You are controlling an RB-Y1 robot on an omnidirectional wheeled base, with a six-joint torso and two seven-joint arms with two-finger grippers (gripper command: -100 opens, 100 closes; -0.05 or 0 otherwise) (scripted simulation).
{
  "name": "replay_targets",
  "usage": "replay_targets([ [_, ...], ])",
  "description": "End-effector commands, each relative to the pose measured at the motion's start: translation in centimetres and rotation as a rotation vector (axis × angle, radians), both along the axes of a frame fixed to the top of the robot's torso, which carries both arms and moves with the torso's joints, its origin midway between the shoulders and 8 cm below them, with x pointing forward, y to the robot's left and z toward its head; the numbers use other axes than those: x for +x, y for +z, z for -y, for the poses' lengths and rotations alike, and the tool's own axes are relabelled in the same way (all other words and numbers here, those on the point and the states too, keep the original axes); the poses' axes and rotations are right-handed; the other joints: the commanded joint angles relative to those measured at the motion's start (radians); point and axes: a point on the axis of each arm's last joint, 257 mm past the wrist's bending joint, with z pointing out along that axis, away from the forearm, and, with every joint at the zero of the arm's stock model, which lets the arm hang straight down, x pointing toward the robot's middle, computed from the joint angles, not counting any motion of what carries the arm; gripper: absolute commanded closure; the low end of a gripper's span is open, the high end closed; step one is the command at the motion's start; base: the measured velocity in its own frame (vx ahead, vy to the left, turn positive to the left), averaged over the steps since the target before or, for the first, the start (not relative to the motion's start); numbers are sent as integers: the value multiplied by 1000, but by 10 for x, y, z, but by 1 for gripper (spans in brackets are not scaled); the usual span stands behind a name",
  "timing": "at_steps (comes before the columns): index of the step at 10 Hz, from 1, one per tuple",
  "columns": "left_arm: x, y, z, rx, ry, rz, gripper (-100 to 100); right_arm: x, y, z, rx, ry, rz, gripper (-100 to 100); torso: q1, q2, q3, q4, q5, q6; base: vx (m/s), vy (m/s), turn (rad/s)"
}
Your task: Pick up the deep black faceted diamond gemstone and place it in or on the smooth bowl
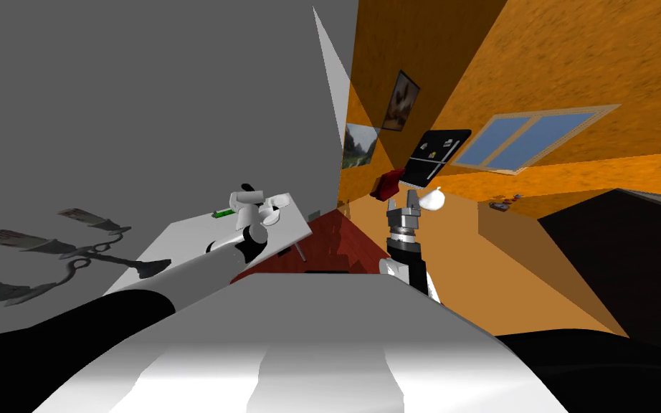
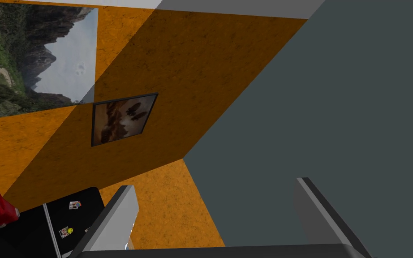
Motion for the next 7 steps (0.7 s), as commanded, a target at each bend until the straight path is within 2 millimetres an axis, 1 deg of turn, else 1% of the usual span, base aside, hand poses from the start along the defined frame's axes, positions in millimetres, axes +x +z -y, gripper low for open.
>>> replay_targets([
  [1,-6,-4,-6,-10,10,-6,-100,0,0,0,0,0,0,0,0,0,0,0,0,0,13,-11,-5],
  [2,-4,-3,-3,-5,5,-4,-100,0,0,0,0,0,0,0,0,1,0,0,0,0,0,0,0],
  [3,-5,-3,-4,-5,5,-6,0,0,0,0,0,0,0,0,1,1,1,0,0,0,0,0,0],
  [7,-5,-3,-4,-5,5,-5,0,0,0,0,0,0,0,0,1,2,1,0,0,0,0,0,0],
])
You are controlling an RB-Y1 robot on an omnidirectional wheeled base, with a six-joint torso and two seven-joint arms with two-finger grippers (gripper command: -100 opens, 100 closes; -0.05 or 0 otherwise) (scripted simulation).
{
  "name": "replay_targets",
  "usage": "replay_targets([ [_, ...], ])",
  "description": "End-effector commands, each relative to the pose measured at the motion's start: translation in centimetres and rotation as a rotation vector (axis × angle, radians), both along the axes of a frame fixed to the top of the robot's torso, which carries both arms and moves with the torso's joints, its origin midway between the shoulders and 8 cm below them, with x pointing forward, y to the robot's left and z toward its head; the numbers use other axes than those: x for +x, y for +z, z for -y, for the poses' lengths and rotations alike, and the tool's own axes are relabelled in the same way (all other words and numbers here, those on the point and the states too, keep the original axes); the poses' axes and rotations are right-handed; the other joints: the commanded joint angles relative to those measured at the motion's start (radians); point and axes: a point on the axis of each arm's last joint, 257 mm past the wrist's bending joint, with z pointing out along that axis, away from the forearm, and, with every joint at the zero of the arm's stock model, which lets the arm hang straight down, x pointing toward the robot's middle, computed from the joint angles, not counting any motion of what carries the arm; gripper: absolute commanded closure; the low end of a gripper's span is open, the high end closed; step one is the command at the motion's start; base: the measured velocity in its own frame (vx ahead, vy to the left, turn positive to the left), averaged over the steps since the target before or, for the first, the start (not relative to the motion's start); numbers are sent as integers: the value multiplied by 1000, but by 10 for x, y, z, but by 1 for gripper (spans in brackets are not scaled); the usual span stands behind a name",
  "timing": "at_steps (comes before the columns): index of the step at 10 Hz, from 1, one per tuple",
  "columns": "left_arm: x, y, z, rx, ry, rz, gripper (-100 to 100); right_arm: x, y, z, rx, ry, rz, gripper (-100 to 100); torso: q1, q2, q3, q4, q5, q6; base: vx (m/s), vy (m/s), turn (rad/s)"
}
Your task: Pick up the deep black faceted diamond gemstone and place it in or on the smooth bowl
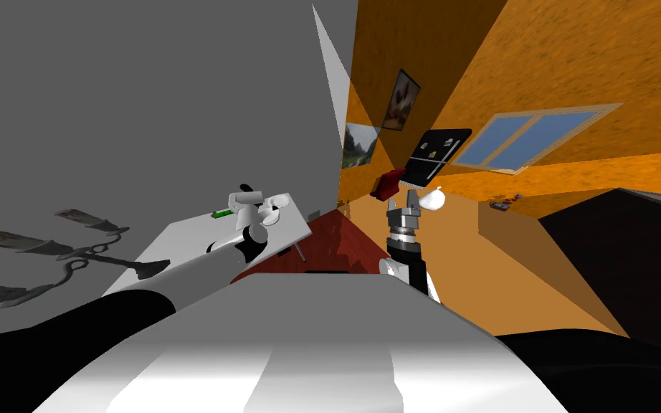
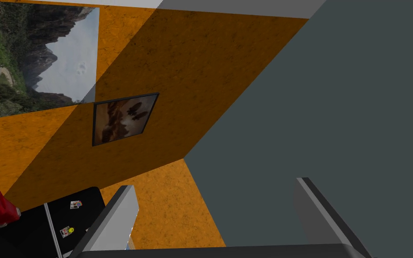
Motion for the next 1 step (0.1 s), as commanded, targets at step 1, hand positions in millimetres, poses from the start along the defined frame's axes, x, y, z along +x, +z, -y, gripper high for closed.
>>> replay_targets([
  [1,0,0,0,0,0,0,0,0,0,0,0,0,0,0,0,0,0,0,0,0,0,0,0],
])
